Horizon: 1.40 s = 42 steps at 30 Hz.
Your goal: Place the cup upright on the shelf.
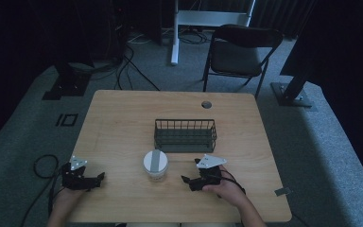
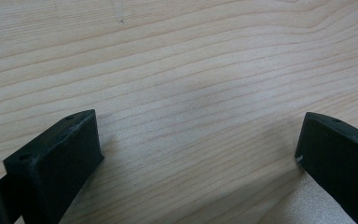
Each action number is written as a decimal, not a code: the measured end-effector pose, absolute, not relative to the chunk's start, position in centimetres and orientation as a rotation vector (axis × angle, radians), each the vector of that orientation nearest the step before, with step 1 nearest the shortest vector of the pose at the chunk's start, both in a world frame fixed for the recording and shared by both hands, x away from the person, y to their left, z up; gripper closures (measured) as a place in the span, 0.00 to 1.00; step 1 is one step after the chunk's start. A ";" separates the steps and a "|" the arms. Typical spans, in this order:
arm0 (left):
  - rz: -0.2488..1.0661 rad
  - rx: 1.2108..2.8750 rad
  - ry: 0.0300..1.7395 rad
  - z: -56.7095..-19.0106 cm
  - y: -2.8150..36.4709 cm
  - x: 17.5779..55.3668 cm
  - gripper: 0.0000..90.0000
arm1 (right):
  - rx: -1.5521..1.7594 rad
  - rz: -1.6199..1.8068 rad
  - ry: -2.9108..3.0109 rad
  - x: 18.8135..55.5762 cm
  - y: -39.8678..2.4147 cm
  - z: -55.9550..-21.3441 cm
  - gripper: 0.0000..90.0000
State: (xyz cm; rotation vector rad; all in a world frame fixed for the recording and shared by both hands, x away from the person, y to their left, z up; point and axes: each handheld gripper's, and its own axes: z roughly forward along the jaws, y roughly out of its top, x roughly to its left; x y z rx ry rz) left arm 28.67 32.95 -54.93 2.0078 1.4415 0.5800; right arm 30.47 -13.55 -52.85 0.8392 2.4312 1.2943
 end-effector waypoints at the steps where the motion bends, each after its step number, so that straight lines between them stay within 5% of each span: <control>1: 0.580 2.008 1.441 -54.9 32.9 28.7 0.00 | 0.824 1.298 2.439 30.4 -13.1 -52.9 0.15; 42: 0.580 2.008 1.441 -54.9 32.9 28.7 0.00 | 0.661 1.495 2.488 31.1 -5.6 -53.3 0.15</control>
